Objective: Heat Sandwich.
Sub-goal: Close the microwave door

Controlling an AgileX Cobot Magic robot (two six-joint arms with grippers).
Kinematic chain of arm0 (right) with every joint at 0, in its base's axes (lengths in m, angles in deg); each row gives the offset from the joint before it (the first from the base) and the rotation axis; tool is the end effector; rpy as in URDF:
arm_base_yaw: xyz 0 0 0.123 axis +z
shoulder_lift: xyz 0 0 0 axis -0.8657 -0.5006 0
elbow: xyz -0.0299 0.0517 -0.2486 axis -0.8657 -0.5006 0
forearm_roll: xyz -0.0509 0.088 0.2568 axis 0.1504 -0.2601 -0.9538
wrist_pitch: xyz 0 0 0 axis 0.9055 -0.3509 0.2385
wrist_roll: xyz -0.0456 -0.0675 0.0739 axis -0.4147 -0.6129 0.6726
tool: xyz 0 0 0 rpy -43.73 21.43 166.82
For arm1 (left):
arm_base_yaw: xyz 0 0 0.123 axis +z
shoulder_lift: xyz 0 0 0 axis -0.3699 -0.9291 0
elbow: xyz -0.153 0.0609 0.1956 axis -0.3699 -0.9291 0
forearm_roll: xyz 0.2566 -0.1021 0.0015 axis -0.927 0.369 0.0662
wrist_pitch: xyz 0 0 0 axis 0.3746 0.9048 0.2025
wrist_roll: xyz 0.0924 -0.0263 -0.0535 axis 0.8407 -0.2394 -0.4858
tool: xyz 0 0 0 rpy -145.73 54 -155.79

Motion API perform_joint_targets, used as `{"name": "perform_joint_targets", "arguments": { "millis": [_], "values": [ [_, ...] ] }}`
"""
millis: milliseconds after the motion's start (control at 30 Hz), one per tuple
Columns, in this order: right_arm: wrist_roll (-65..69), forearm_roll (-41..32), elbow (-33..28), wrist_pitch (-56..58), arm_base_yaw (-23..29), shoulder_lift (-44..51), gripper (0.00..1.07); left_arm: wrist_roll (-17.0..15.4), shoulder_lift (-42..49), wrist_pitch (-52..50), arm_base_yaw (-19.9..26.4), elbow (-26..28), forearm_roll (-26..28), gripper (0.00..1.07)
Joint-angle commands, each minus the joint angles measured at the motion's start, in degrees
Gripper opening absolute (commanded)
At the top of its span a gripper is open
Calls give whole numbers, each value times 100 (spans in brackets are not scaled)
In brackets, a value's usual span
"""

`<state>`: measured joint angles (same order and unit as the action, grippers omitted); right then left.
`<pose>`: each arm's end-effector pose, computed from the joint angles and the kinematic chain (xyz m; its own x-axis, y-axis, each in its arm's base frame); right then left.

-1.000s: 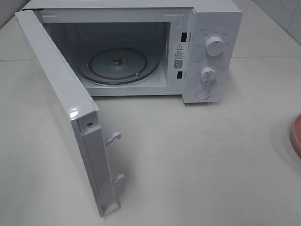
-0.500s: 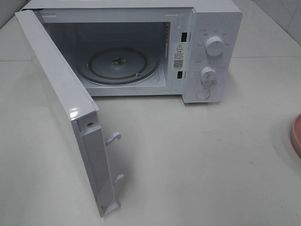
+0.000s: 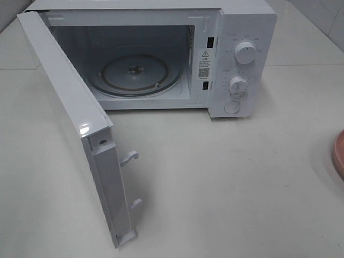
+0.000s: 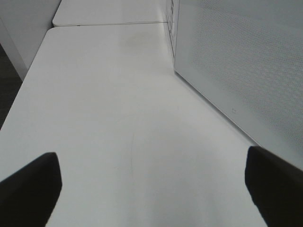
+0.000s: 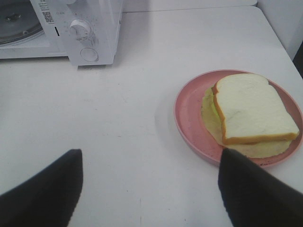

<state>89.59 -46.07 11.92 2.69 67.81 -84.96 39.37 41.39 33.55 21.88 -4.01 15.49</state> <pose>0.0631 -0.0021 0.2863 -0.4229 0.0659 -0.9038 0.0037 0.9975 0.0710 0.0645 -0.0060 0.2819 -0.4331 0.0300 -0.9009 0.0618 0.9981 0.0035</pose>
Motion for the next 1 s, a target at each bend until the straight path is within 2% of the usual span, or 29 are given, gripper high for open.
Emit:
{"name": "perform_joint_targets", "arguments": {
  "millis": [33,567,767,900,967,1000],
  "values": [
    [-23,17,-6,6,-40,155,76,6,155,-46,29,-17,-11,100],
    [-23,17,-6,6,-40,155,76,-11,115,-63,29,-6,52,100],
    [-23,17,-6,6,-40,155,76,-6,-235,-281,29,212,57,99],
    [-23,17,-6,6,-40,155,76,-6,-625,-435,29,252,57,93],
    [-23,17,-6,6,-40,155,76,-6,-940,-642,29,252,57,84],
    [-23,17,-6,6,-40,155,76,-6,-940,-642,29,252,57,84]
  ]
}}
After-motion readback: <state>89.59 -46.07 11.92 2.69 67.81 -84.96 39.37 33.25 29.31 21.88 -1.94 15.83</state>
